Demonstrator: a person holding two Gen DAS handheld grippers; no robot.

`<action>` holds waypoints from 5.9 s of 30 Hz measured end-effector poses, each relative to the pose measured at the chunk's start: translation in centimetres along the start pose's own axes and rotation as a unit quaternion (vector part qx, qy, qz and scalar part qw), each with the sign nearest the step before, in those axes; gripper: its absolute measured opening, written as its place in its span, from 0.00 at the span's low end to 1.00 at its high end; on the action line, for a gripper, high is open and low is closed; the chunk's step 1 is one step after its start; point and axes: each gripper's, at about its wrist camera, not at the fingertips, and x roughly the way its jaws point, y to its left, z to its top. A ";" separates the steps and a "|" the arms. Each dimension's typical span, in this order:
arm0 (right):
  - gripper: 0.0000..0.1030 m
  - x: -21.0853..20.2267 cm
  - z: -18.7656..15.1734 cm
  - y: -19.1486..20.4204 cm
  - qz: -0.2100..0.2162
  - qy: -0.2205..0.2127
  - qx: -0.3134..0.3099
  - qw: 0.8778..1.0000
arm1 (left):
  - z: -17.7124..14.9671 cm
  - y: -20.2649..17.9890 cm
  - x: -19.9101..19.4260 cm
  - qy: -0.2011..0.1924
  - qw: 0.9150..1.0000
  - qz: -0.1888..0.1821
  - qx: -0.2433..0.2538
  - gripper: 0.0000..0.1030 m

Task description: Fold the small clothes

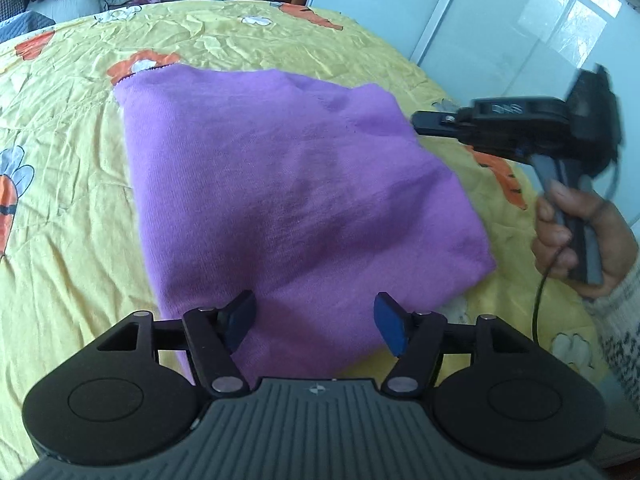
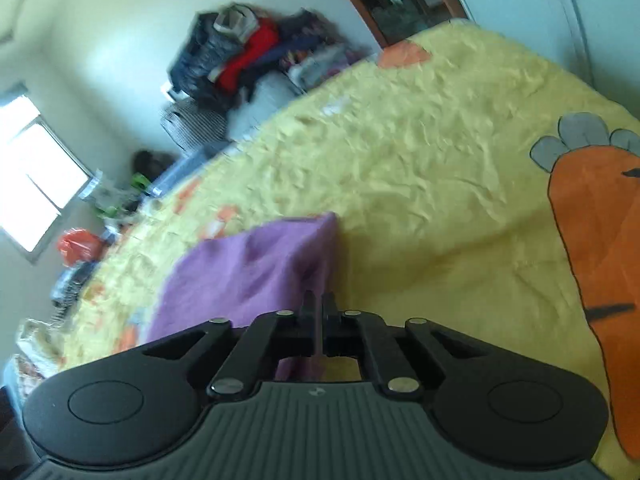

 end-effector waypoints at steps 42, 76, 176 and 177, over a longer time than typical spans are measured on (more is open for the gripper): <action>0.64 -0.2 -6.8 4.8 0.021 0.050 -0.124 0.991 | 10.3 4.1 2.1 -0.099 0.988 0.077 -0.093 0.55; 1.00 6.5 -2.1 3.3 0.017 0.097 -0.100 0.990 | 7.4 6.2 3.9 -0.027 0.983 0.109 -0.144 0.77; 0.95 -2.9 -16.1 11.7 -0.157 0.053 -0.215 0.962 | -14.7 3.9 -11.5 -0.053 0.954 0.235 -0.177 1.00; 0.95 -2.8 -16.8 11.6 -0.160 0.058 -0.217 0.961 | -14.6 3.6 -11.3 -0.052 0.953 0.240 -0.178 1.00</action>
